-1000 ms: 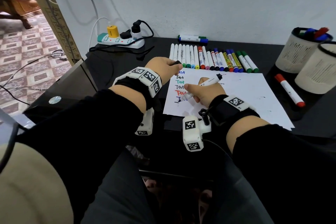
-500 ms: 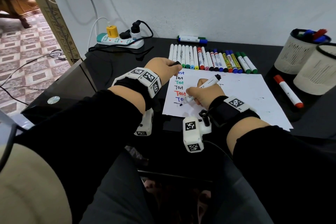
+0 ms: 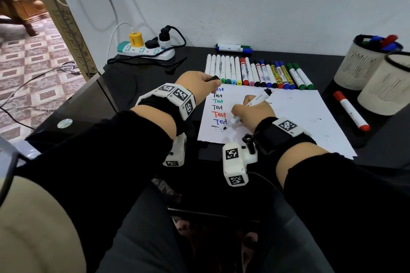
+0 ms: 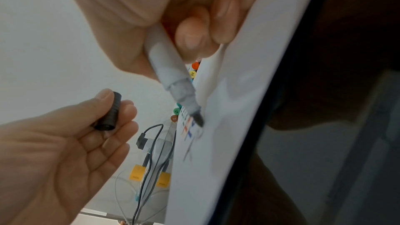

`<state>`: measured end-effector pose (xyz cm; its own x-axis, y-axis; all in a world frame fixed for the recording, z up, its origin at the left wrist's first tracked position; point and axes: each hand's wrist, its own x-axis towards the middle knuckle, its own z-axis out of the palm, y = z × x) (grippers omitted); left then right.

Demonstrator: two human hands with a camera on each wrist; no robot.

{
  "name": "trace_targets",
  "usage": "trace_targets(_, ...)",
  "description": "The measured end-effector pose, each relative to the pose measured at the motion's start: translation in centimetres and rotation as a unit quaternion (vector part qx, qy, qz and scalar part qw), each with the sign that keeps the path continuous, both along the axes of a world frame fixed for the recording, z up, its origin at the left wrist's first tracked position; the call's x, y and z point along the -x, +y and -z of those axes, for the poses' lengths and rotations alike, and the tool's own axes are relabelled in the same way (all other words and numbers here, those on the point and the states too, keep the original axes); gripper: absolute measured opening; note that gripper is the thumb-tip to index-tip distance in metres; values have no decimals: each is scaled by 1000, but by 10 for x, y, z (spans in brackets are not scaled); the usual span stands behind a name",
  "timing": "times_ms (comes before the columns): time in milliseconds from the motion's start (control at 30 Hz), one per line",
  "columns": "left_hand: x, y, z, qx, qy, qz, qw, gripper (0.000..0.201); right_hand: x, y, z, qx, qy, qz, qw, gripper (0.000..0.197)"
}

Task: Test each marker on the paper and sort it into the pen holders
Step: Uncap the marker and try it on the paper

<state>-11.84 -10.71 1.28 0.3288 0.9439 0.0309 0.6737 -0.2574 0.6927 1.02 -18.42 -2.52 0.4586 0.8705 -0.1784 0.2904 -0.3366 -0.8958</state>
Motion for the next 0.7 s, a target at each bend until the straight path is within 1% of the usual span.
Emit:
trace_targets(300,0,-2,-2,2,10,4,1000,32,0,0,0,0,4,7,1000,32)
trace_targets(400,0,-1,-1,3,10,2,1000,31,-1,0,-1,1,13,-3,1000,32)
trace_targets(533,-1,-1,-1,5,15,-2,1000,32,-2,0,-1,-2,11,17,1000,33)
trace_targets(633,0,-1,-1,6,10,-3,1000,32,-3,1,-2,-1,27,26,999,28)
trace_targets(700,0,-1,-1,8,10,-5,1000,31,-3,1,-2,-3,37,31,999,30)
